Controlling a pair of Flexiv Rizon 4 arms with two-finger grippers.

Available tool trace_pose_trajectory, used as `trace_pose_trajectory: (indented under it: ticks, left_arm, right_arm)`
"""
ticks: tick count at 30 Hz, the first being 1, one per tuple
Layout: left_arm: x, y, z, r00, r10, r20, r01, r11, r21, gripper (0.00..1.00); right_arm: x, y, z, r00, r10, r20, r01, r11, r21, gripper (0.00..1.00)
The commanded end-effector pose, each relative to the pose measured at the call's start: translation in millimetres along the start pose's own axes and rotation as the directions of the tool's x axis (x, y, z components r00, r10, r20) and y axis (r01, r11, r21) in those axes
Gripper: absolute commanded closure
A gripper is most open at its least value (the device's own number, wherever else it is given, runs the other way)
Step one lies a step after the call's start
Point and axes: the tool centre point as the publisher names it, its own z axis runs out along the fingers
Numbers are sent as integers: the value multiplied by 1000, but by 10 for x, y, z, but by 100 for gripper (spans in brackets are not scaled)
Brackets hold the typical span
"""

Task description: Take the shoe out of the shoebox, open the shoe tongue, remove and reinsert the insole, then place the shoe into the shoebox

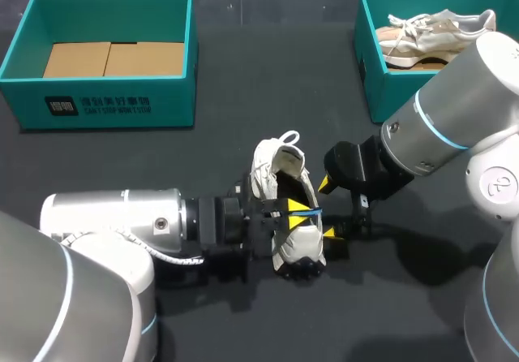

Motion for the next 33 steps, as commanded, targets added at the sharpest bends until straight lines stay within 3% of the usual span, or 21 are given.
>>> trace_pose_trajectory:
  ticks: [1,11,17,18,20,23,27,28,30,33]
  left_arm:
    - [-1,87,76,1000,-4,-25,4,1000,-9,100]
    - [13,386,50,997,70,-45,-74,994,-84,100]
    - [-6,351,-3,998,50,-39,-53,995,-85,100]
    - [-13,324,-14,998,40,-38,-43,996,-79,95]
    - [-15,245,-32,999,20,-37,-22,997,-69,73]
    - [-24,160,-39,999,-5,-45,2,999,-54,66]
    - [-9,113,-8,997,-26,-78,22,998,-52,70]
    - [2,115,6,996,-27,-89,22,998,-54,75]
    - [30,128,30,993,-28,-112,21,998,-62,100]
    - [63,186,52,990,-19,-140,8,997,-80,100]
  right_arm:
    - [3,5,12,1000,0,1,0,1000,2,0]
    - [3,5,12,1000,0,1,0,1000,2,0]
    - [3,5,12,1000,0,1,0,1000,2,0]
    - [3,5,12,1000,0,1,0,1000,2,0]
    - [3,5,12,1000,0,1,0,1000,2,0]
    - [3,5,12,1000,0,1,0,1000,2,0]
    - [3,5,12,1000,0,1,0,1000,2,0]
    - [3,5,12,1000,0,1,0,1000,2,0]
    - [3,5,12,1000,0,1,0,1000,2,0]
    - [3,5,12,1000,0,1,0,1000,2,0]
